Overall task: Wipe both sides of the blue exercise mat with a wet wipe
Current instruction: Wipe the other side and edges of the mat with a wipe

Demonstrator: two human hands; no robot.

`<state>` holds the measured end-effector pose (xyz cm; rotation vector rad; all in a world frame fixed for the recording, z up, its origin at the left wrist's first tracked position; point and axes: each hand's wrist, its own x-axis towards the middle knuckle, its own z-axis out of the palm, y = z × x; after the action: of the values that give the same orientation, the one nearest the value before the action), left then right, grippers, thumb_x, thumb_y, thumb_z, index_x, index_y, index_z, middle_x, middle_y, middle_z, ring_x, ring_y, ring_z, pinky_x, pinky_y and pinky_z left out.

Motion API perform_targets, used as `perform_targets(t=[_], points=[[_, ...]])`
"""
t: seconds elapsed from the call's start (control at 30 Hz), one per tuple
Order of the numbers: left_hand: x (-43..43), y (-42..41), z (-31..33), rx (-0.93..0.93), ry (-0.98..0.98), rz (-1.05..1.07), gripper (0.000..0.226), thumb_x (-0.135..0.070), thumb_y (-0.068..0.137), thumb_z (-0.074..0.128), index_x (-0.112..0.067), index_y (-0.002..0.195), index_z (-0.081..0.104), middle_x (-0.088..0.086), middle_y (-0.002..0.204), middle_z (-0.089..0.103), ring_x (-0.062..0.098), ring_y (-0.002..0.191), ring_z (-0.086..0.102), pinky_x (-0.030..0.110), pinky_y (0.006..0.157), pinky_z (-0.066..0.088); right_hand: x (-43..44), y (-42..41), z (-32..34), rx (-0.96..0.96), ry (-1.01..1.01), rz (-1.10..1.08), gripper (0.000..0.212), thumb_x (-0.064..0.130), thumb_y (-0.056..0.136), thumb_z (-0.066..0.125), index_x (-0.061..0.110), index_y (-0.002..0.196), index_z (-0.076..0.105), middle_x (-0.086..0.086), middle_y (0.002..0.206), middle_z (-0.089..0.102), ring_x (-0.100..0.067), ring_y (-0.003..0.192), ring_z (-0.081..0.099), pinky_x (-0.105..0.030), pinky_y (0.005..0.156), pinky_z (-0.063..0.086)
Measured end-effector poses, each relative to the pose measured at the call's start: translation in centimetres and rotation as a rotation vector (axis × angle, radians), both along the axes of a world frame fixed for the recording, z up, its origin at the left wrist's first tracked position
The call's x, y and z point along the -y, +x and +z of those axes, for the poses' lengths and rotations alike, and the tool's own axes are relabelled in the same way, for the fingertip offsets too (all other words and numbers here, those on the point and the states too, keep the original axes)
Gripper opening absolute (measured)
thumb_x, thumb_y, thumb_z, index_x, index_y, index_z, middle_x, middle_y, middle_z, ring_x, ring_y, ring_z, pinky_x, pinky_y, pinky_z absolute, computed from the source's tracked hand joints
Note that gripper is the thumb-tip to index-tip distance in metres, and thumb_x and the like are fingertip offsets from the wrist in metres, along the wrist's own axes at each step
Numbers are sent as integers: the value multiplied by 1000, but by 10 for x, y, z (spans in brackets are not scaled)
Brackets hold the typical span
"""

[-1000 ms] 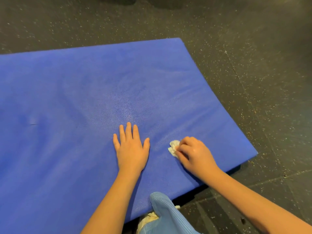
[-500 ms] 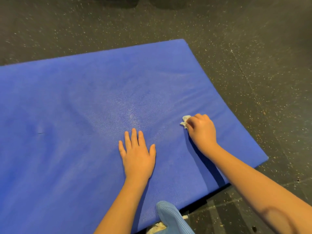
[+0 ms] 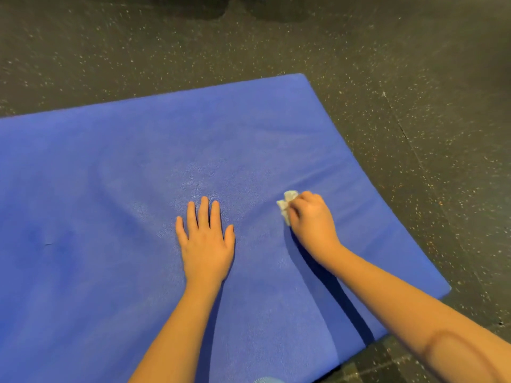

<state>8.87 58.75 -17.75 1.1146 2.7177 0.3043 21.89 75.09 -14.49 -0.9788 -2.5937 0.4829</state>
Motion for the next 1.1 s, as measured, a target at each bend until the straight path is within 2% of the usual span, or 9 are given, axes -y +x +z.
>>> perform_targets(t=[0.17,0.23,0.37,0.47,0.57,0.73,0.8,0.93,1.1], points=[[-1,0,-2,-44,-14,-3,62,-44,92,29,-9,140,48,13,149,42,36,141,32,56,112,22,9,3,-9,100,36,479,34,30,94,47,7,76,64,-4,83,58,-27,72,52,-32,44,45],[-1,0,-3,-48,-10,3,62,-44,93,29,-9,140,49,13,148,43,36,140,32,56,112,23,-18,-7,-11,119,94,316,23,22,87,57,5,71,63,-9,79,58,-30,71,53,-28,38,36],[-1,-2,-4,-62,9,12,61,-43,91,32,-8,137,52,13,145,47,36,137,37,55,111,25,-32,-40,-14,-19,-24,-159,18,8,84,64,-1,68,61,-13,73,48,-29,65,48,-31,51,31],[-4,-8,0,-71,50,5,58,-42,86,37,-6,126,60,15,134,56,40,127,47,54,104,28,-2,-43,-13,-15,-42,205,34,29,92,49,3,72,61,-11,74,53,-26,63,45,-33,50,39],[-17,-33,3,-86,150,-28,49,-38,84,40,-5,112,64,14,119,59,40,116,52,53,101,36,-20,-39,-16,109,50,513,28,27,93,47,9,86,67,-6,86,59,-25,76,49,-33,49,46],[-59,-90,-3,-80,112,10,58,-36,90,41,-3,137,50,14,146,44,38,139,33,57,112,24,-73,-70,-17,66,9,-109,12,8,87,63,0,78,64,-10,74,47,-34,70,50,-32,51,30],[-65,-94,-9,-78,68,9,61,-39,93,30,-5,141,46,12,150,41,35,142,30,56,113,22,-63,-80,-17,15,-52,-65,16,16,91,60,1,87,64,-9,75,50,-31,69,48,-31,54,32],[-65,-92,-13,-128,71,2,61,-39,93,28,-5,140,47,11,149,43,34,141,32,55,113,21,-55,-82,-12,114,-36,475,28,36,100,39,12,99,54,-5,82,54,-26,69,43,-39,53,43],[-69,-103,-11,-140,118,-9,56,-38,88,35,-4,126,58,13,135,55,38,127,46,54,103,30,-112,-110,-15,54,81,-48,24,1,83,61,-3,61,53,-11,58,40,-33,57,43,-35,43,32]])
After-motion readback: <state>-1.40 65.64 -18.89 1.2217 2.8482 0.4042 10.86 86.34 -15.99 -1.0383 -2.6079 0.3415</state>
